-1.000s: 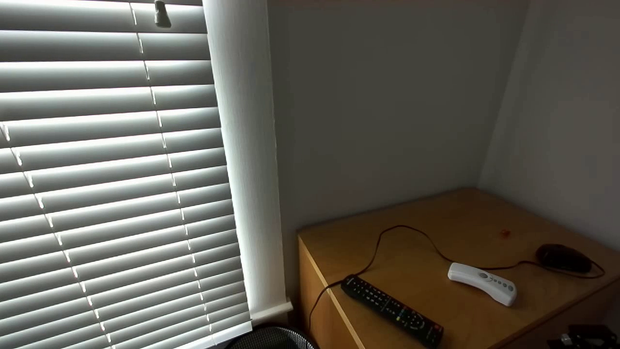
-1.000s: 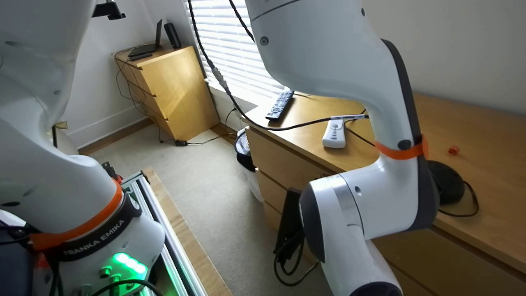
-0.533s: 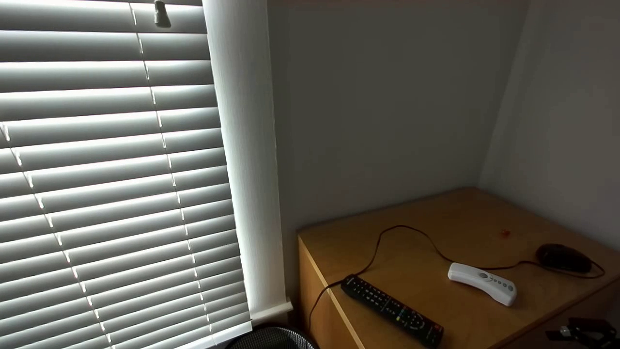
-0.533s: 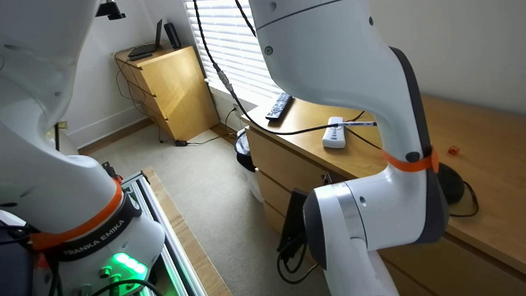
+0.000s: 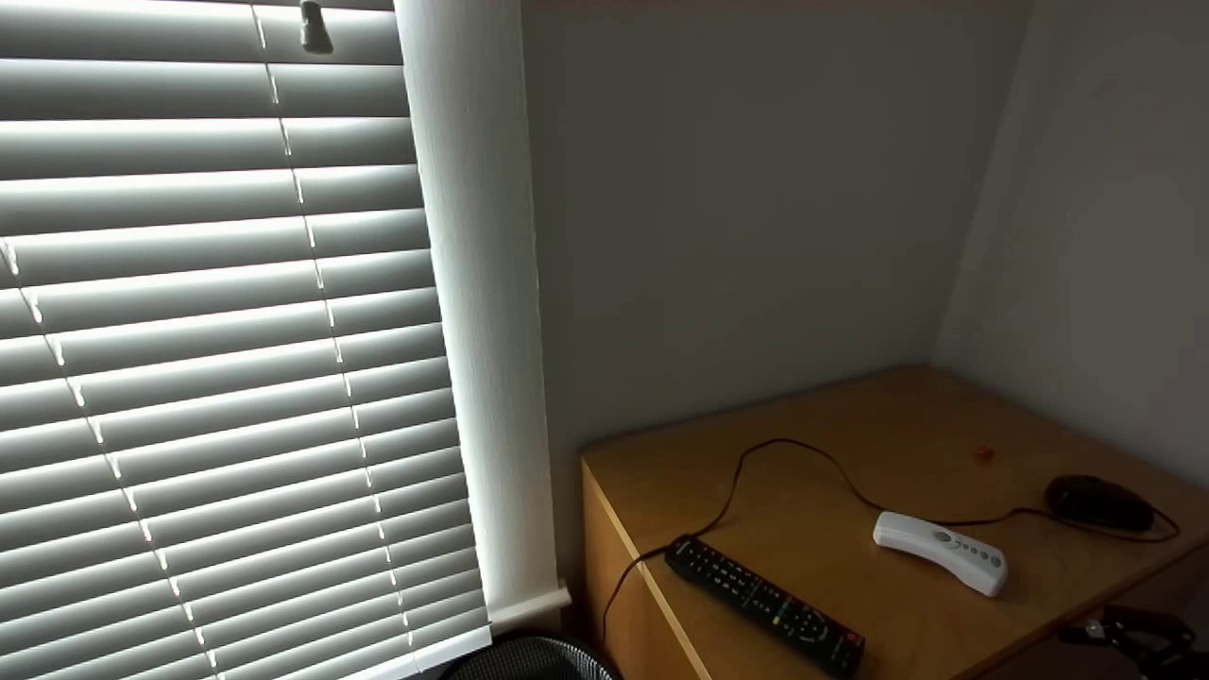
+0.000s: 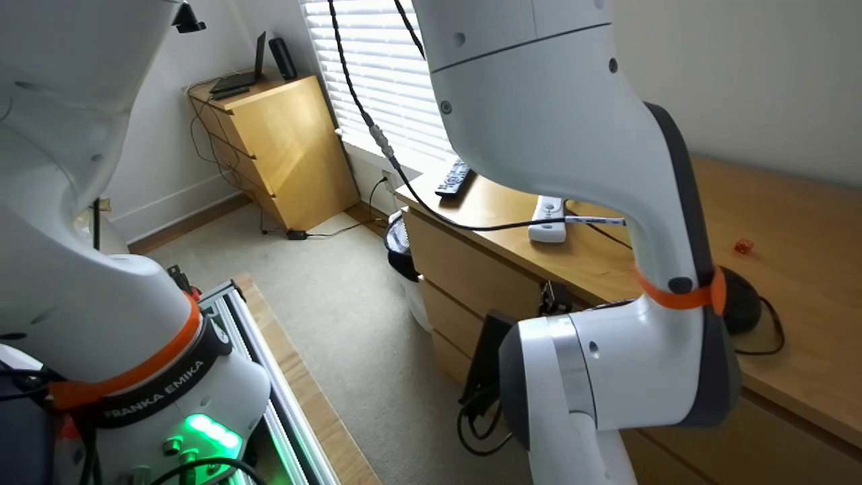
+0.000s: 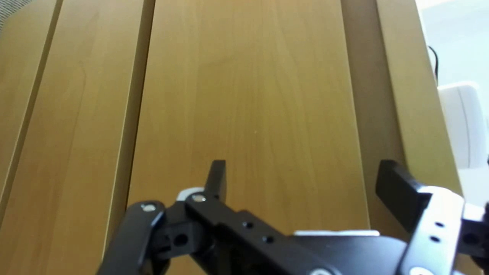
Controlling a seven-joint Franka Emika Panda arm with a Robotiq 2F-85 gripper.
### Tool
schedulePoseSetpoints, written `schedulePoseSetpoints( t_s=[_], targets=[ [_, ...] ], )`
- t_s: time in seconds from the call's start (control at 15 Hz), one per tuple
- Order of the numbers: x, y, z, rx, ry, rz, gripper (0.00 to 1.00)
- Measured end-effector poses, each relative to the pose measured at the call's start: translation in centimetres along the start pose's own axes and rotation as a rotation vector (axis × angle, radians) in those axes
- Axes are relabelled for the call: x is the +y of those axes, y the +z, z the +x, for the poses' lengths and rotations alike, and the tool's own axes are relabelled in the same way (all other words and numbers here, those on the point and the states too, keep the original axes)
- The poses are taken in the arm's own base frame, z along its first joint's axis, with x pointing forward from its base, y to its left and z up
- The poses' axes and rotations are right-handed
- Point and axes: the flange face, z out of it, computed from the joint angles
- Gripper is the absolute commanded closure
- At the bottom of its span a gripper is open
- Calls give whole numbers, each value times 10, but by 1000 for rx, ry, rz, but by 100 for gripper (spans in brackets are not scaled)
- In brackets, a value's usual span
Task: Open the top drawer
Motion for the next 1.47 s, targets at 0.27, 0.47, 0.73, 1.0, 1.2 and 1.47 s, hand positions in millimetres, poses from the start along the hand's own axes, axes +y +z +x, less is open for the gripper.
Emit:
schedulePoseSetpoints(
  t_s=[0.27,0.47,0.73,1.0,1.2,1.47],
  targets=[
    [4,1,5,48,13,19,0],
    [5,4,7,75,21,30,0],
    [7,6,7,85,19,29,0],
    [4,4,7,76,9,4,0],
    [-2,-4,8,39,19,-46,0],
    [18,-38,-3,-13,69,-205,0]
  ],
)
